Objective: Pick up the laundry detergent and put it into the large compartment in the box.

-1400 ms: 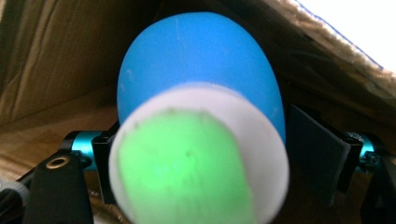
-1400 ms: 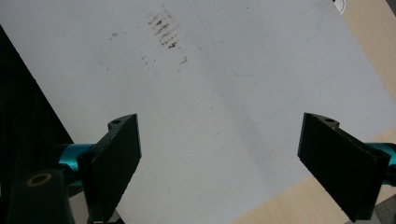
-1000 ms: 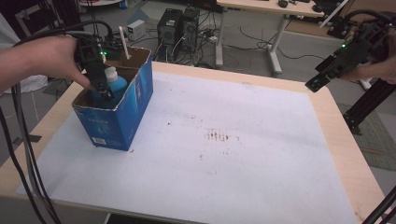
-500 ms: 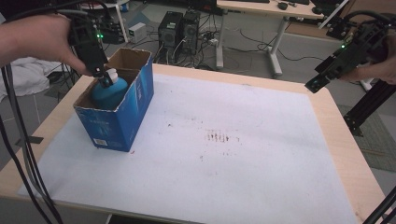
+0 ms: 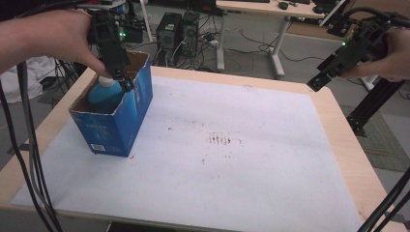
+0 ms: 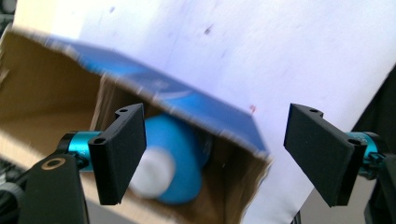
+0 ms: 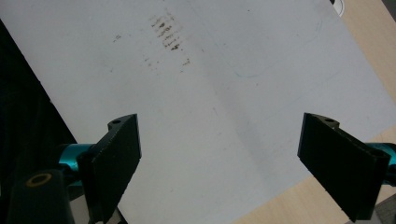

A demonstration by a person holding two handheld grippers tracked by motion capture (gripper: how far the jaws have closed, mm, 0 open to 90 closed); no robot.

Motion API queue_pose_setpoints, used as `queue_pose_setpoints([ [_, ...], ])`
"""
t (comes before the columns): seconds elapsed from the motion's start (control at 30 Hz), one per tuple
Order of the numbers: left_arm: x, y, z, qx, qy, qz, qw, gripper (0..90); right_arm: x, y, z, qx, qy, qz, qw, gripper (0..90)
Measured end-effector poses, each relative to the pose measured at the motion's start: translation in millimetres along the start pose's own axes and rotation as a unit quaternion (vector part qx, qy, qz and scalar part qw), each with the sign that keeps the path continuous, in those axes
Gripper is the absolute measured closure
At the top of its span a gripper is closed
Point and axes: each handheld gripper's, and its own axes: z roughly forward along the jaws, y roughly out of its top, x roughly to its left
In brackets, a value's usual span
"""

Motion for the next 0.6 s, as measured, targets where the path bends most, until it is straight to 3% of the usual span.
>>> queue_pose_setpoints([
  [0.1, -5.6, 10.2, 2.0, -0.001, -0.004, 0.016, 0.9999, 21.1, 0.4, -0.8, -1.4, -0.003, -0.001, 0.001, 1.0, 12.6],
  [0.13, -11.8, 20.9, 4.1, -0.006, -0.01, 0.029, 0.9995, 21.1, 1.1, -1.6, -2.4, -0.004, -0.002, 0.003, 1.0, 12.6],
  [0.17, -11.8, 20.9, 4.1, -0.006, -0.01, 0.029, 0.9995, 21.1, 1.1, -1.6, -2.4, -0.004, -0.002, 0.003, 1.0, 12.6],
  [0.27, -22.4, 40.8, 10.7, -0.012, -0.017, 0.047, 0.9987, 21.1, 2.8, -2.9, -2.2, -0.004, -0.003, 0.003, 1.0, 12.6],
  [0.6, -38.5, 72.4, 31.0, -0.018, -0.029, 0.077, 0.9964, 21.2, 5.1, -5.1, -2.2, -0.004, -0.008, 0.003, 1.0, 12.6],
])
